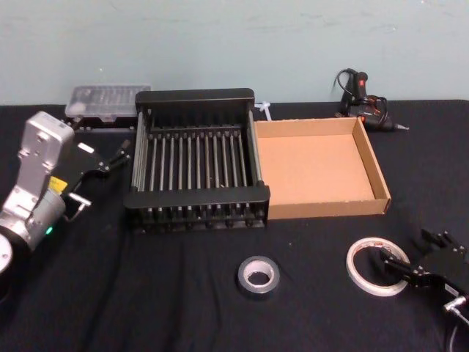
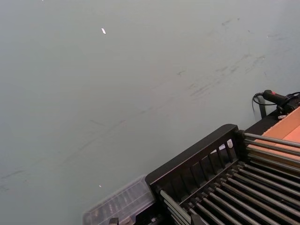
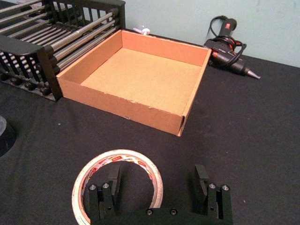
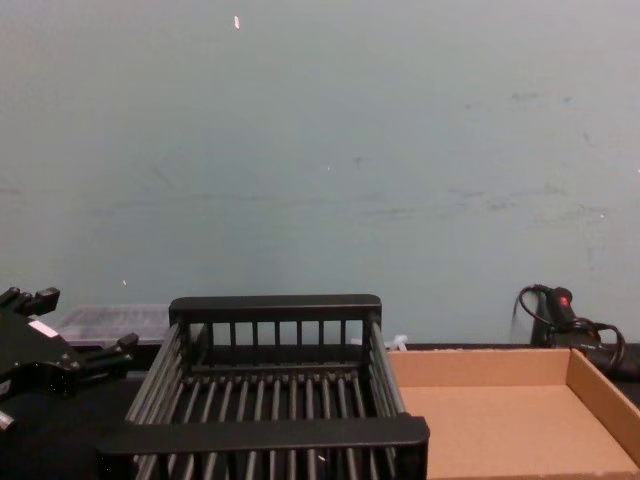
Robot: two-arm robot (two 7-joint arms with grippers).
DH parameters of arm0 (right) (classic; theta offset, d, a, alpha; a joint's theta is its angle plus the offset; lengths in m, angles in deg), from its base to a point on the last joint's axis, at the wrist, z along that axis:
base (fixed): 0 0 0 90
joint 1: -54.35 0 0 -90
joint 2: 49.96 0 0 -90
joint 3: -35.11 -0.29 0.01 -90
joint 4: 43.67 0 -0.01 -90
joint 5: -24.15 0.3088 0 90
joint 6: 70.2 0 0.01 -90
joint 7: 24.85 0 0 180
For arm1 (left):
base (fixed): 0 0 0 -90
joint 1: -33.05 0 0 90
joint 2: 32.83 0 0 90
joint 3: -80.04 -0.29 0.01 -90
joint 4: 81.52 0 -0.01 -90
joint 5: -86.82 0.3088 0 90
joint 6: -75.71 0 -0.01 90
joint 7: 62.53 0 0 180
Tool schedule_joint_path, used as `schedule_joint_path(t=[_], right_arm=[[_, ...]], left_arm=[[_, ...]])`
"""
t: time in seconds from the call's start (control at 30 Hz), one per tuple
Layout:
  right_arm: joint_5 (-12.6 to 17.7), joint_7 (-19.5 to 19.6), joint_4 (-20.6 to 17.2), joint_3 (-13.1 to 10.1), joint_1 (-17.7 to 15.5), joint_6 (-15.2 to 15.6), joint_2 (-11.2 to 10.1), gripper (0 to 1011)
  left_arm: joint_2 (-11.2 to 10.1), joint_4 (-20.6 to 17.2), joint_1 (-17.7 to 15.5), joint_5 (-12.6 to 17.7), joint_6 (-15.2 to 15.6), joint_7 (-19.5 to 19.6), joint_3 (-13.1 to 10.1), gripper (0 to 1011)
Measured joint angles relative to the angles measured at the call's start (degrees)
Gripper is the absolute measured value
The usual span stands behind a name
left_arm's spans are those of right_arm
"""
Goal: Pick up the white tape and place it into the black box , Pick up the silver tape and place it into the brown box.
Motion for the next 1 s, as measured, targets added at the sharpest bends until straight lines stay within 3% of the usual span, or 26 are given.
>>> schedule_joint_path(t=[1.0], right_arm=[[-4.02, -3.28, 4.29, -0.51, 2.69, 2.29, 3.78, 1002]], left_arm=[[0.00, 0.00, 0.00, 0.00, 0.00, 0.00, 0.00, 1001]])
